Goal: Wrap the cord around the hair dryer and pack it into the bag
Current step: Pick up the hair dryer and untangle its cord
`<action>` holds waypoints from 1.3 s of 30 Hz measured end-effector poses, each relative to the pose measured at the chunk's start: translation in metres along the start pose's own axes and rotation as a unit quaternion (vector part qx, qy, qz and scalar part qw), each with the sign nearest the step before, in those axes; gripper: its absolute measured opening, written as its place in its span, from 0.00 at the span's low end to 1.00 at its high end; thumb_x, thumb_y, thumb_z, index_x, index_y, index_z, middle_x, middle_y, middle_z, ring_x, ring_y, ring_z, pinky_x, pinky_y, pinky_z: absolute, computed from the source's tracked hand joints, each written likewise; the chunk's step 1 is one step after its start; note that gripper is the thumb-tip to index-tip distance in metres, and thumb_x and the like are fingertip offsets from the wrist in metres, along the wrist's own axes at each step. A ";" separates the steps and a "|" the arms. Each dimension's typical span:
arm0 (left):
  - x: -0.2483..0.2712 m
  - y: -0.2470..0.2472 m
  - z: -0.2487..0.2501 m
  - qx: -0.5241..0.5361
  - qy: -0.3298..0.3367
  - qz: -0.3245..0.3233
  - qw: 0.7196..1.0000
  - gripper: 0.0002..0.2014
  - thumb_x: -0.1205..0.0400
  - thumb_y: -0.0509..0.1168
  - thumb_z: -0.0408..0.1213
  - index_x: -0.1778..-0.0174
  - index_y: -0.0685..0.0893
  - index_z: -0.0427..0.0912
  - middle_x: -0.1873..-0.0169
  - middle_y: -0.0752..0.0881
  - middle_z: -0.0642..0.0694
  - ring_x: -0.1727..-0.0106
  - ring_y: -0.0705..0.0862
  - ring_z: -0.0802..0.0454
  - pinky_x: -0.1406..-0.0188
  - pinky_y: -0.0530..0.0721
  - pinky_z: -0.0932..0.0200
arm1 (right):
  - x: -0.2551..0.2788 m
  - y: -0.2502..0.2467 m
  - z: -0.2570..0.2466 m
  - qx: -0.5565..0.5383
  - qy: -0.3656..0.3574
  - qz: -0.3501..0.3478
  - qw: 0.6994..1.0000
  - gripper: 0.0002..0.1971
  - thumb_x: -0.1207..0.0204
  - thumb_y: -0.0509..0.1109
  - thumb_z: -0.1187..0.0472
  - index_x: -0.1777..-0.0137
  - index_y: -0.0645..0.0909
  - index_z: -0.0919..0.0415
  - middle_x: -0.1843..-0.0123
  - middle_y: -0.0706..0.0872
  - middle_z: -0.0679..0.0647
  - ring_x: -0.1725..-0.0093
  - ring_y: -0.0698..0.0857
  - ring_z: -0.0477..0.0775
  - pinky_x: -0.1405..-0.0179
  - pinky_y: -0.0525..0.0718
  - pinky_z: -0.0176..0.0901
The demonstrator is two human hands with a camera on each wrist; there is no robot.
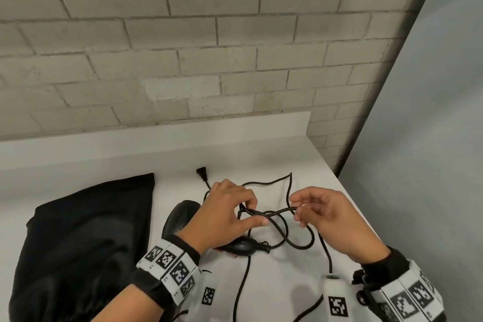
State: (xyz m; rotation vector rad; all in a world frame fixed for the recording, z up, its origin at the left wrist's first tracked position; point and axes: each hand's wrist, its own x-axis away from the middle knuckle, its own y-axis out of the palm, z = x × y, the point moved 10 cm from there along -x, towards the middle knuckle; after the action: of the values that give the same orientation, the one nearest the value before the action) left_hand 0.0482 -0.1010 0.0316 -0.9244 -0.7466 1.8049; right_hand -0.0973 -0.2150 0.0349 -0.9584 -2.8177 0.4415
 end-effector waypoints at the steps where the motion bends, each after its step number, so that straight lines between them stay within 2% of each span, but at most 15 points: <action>1: 0.003 0.000 -0.003 0.007 -0.010 -0.007 1.000 0.18 0.27 0.69 0.67 0.60 0.76 0.59 0.61 0.82 0.64 0.46 0.71 0.62 0.41 0.68 0.66 | 0.002 -0.002 0.000 0.001 -0.004 0.012 1.000 0.15 0.22 0.63 0.78 0.50 0.86 0.60 0.61 0.89 0.59 0.68 0.84 0.47 0.60 0.84 0.36; 4: 0.011 -0.006 -0.010 0.037 -0.029 -0.001 0.999 0.12 0.23 0.72 0.56 0.61 0.76 0.59 0.61 0.81 0.64 0.47 0.71 0.65 0.44 0.69 0.66 | 0.005 -0.015 0.009 0.004 -0.003 0.060 0.998 0.18 0.21 0.62 0.76 0.51 0.87 0.54 0.64 0.87 0.54 0.70 0.79 0.46 0.63 0.80 0.38; 7: 0.015 -0.011 -0.007 0.056 -0.037 0.001 0.998 0.08 0.21 0.73 0.48 0.59 0.80 0.54 0.61 0.79 0.65 0.47 0.71 0.69 0.47 0.67 0.74 | 0.006 -0.019 0.018 0.017 0.001 0.084 0.996 0.19 0.20 0.63 0.74 0.53 0.88 0.49 0.67 0.85 0.54 0.70 0.75 0.50 0.67 0.75 0.43; 9: 0.016 -0.013 -0.001 0.063 -0.026 -0.001 0.998 0.09 0.20 0.73 0.45 0.60 0.78 0.55 0.63 0.78 0.65 0.49 0.71 0.71 0.48 0.65 0.78 | 0.006 -0.014 0.020 0.045 -0.004 0.077 0.996 0.18 0.19 0.62 0.73 0.53 0.87 0.48 0.70 0.82 0.53 0.73 0.72 0.48 0.72 0.72 0.35; 11: 0.017 -0.014 0.002 0.066 -0.014 0.002 0.998 0.11 0.19 0.71 0.46 0.61 0.73 0.59 0.63 0.78 0.62 0.50 0.73 0.68 0.48 0.66 0.77 | 0.007 -0.005 0.016 0.086 -0.028 0.066 0.994 0.17 0.19 0.62 0.73 0.51 0.86 0.50 0.69 0.83 0.43 0.76 0.73 0.42 0.74 0.72 0.28; 13: 0.019 -0.014 0.003 0.075 -0.015 0.002 0.997 0.09 0.19 0.69 0.46 0.60 0.74 0.57 0.60 0.79 0.60 0.51 0.74 0.63 0.51 0.69 0.73 | 0.012 0.004 0.004 0.149 -0.090 0.075 0.982 0.16 0.19 0.65 0.70 0.50 0.85 0.46 0.57 0.86 0.41 0.62 0.83 0.40 0.62 0.78 0.29; 15: 0.020 -0.014 0.004 0.081 -0.013 0.004 0.997 0.07 0.18 0.67 0.46 0.58 0.75 0.55 0.57 0.79 0.60 0.50 0.74 0.60 0.54 0.71 0.71 | 0.021 0.015 -0.016 0.196 -0.160 0.093 0.963 0.08 0.18 0.67 0.58 0.48 0.83 0.43 0.48 0.84 0.37 0.45 0.82 0.40 0.46 0.77 0.30; 17: 0.020 -0.014 0.010 0.076 0.004 0.005 0.997 0.06 0.18 0.67 0.47 0.57 0.75 0.56 0.58 0.80 0.59 0.51 0.76 0.57 0.49 0.71 0.69 | 0.027 0.031 -0.031 0.226 -0.196 0.074 0.951 0.07 0.19 0.64 0.45 0.46 0.82 0.41 0.47 0.82 0.34 0.41 0.80 0.40 0.41 0.75 0.32; 19: 0.020 -0.015 0.014 0.088 0.012 0.014 0.996 0.06 0.18 0.68 0.48 0.57 0.76 0.56 0.61 0.81 0.57 0.54 0.78 0.55 0.48 0.73 0.67 | 0.027 0.050 -0.039 0.221 -0.212 0.034 0.951 0.10 0.20 0.65 0.43 0.45 0.83 0.42 0.50 0.84 0.33 0.44 0.83 0.38 0.43 0.78 0.35; 21: 0.020 -0.021 0.012 0.130 -0.005 0.042 0.991 0.08 0.21 0.73 0.46 0.60 0.79 0.55 0.63 0.83 0.56 0.57 0.81 0.54 0.51 0.77 0.68 | 0.022 0.056 -0.040 0.162 -0.204 0.022 0.965 0.05 0.21 0.71 0.53 0.48 0.86 0.47 0.56 0.88 0.37 0.52 0.87 0.41 0.50 0.84 0.39; 24: 0.026 -0.035 -0.003 0.185 -0.052 0.100 0.976 0.12 0.27 0.80 0.44 0.66 0.82 0.52 0.64 0.87 0.56 0.57 0.86 0.56 0.52 0.77 0.74 | 0.012 0.043 -0.032 0.069 -0.149 0.064 0.984 0.06 0.21 0.72 0.63 0.52 0.87 0.51 0.62 0.89 0.44 0.60 0.88 0.47 0.54 0.88 0.46; 27: 0.035 -0.042 -0.015 0.161 -0.038 0.116 0.979 0.11 0.27 0.79 0.47 0.66 0.83 0.50 0.62 0.89 0.58 0.55 0.88 0.56 0.49 0.81 0.68 | 0.007 0.015 -0.023 -0.068 -0.086 0.139 0.984 0.08 0.19 0.65 0.71 0.54 0.84 0.60 0.68 0.85 0.54 0.69 0.86 0.54 0.59 0.89 0.51; 32: 0.052 -0.031 -0.012 0.136 0.017 0.066 0.988 0.07 0.25 0.76 0.47 0.63 0.85 0.51 0.64 0.86 0.60 0.59 0.85 0.59 0.54 0.80 0.68 | 0.004 -0.011 -0.018 -0.280 -0.002 0.204 0.938 0.09 0.16 0.58 0.73 0.52 0.78 0.66 0.64 0.77 0.57 0.79 0.72 0.51 0.83 0.75 0.41; 36: 0.054 -0.010 0.006 0.136 0.063 -0.017 0.989 0.08 0.23 0.74 0.53 0.61 0.87 0.54 0.61 0.84 0.62 0.55 0.82 0.59 0.51 0.80 0.63 | 0.004 0.003 -0.039 -0.289 0.000 0.174 0.941 0.07 0.15 0.59 0.70 0.50 0.78 0.64 0.65 0.79 0.54 0.80 0.69 0.48 0.86 0.68 0.36; 39: 0.053 -0.016 0.009 0.144 0.056 -0.008 0.988 0.12 0.21 0.71 0.56 0.62 0.86 0.53 0.59 0.82 0.59 0.56 0.82 0.58 0.53 0.80 0.64 | 0.001 0.002 -0.054 -0.296 -0.016 0.164 0.941 0.07 0.15 0.59 0.70 0.51 0.77 0.63 0.66 0.79 0.52 0.81 0.66 0.46 0.87 0.63 0.33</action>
State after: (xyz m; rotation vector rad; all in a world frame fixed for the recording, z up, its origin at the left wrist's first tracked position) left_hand 0.0333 -0.0468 0.0350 -0.8157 -0.4084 1.7730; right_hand -0.0847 -0.2001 0.0856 -1.5450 -2.8677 -0.4031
